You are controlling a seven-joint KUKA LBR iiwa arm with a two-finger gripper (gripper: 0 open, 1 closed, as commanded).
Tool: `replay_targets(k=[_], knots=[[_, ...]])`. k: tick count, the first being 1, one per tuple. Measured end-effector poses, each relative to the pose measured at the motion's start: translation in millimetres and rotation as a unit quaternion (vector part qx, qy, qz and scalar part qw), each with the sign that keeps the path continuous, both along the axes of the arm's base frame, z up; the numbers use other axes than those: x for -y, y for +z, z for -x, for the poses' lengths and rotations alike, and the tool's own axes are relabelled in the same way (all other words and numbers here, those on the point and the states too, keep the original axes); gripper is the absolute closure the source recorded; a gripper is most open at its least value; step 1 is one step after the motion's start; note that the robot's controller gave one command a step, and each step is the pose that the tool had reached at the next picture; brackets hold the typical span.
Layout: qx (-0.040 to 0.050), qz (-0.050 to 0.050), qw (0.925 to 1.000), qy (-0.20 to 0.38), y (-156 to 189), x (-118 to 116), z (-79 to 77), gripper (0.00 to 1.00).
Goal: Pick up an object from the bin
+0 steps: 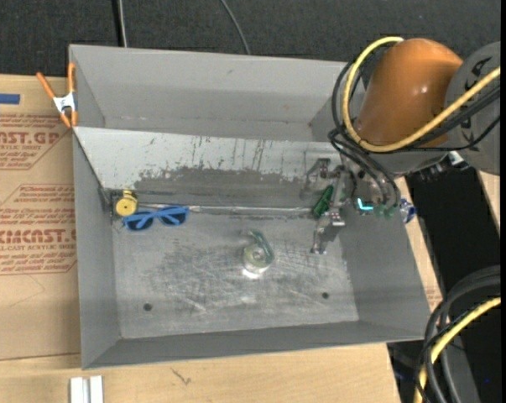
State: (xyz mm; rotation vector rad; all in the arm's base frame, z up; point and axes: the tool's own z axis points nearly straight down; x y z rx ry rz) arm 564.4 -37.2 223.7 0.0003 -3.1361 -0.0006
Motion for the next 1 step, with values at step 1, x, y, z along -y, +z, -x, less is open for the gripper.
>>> replay_targets(k=[1], knots=[[0.0009,-0.001,0.9821,0.188,-95.8,-84.8,83.7,0.0]])
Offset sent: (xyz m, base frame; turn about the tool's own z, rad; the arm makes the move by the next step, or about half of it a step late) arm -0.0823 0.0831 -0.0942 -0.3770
